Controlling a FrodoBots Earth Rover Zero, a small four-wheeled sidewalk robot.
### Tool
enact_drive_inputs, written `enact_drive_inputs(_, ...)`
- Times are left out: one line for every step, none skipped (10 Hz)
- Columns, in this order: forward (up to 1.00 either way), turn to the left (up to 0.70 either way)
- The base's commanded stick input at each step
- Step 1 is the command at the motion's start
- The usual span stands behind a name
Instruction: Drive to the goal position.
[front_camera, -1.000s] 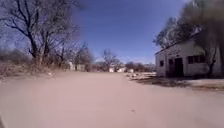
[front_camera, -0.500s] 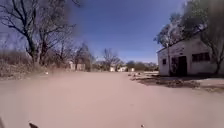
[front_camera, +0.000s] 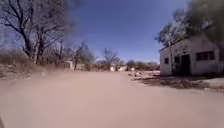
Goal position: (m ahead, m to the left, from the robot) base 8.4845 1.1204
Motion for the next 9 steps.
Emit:
enact_drive_inputs(1.00,0.00)
enact_drive_inputs(1.00,0.00)
enact_drive_inputs(1.00,0.00)
enact_drive_inputs(1.00,0.00)
enact_drive_inputs(1.00,0.00)
enact_drive_inputs(1.00,0.00)
enact_drive_inputs(1.00,0.00)
enact_drive_inputs(1.00,0.00)
enact_drive_inputs(1.00,0.00)
